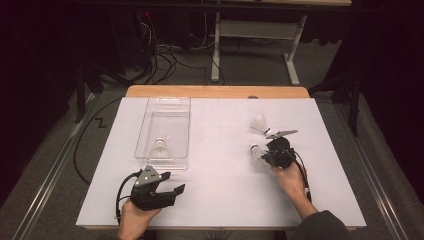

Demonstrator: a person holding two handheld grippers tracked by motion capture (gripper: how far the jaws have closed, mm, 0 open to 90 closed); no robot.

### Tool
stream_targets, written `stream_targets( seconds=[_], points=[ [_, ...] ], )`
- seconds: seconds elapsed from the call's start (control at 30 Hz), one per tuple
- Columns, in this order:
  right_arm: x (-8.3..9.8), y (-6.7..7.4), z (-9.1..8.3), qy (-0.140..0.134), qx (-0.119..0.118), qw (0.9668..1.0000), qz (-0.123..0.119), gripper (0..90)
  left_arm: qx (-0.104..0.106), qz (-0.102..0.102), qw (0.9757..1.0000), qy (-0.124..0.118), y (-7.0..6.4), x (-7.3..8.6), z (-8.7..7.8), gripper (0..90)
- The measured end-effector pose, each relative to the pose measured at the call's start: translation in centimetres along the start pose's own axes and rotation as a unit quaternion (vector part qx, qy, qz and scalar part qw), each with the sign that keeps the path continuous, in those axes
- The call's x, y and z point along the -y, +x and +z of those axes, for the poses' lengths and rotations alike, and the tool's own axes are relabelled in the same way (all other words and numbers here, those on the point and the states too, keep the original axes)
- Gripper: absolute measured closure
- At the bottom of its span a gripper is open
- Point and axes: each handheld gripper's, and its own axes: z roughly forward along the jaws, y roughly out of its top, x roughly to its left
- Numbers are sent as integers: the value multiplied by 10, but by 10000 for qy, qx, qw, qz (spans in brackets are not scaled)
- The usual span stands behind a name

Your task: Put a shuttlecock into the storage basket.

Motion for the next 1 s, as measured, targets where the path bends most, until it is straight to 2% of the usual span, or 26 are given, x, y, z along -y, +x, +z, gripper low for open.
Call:
stream_targets(
  seconds=[1.0],
  points=[
    [2, 7, -15, -33, -473, 9985, -290, 900, 119, -20, 9998, 125, 0, -2, 1, 330]
  ],
)
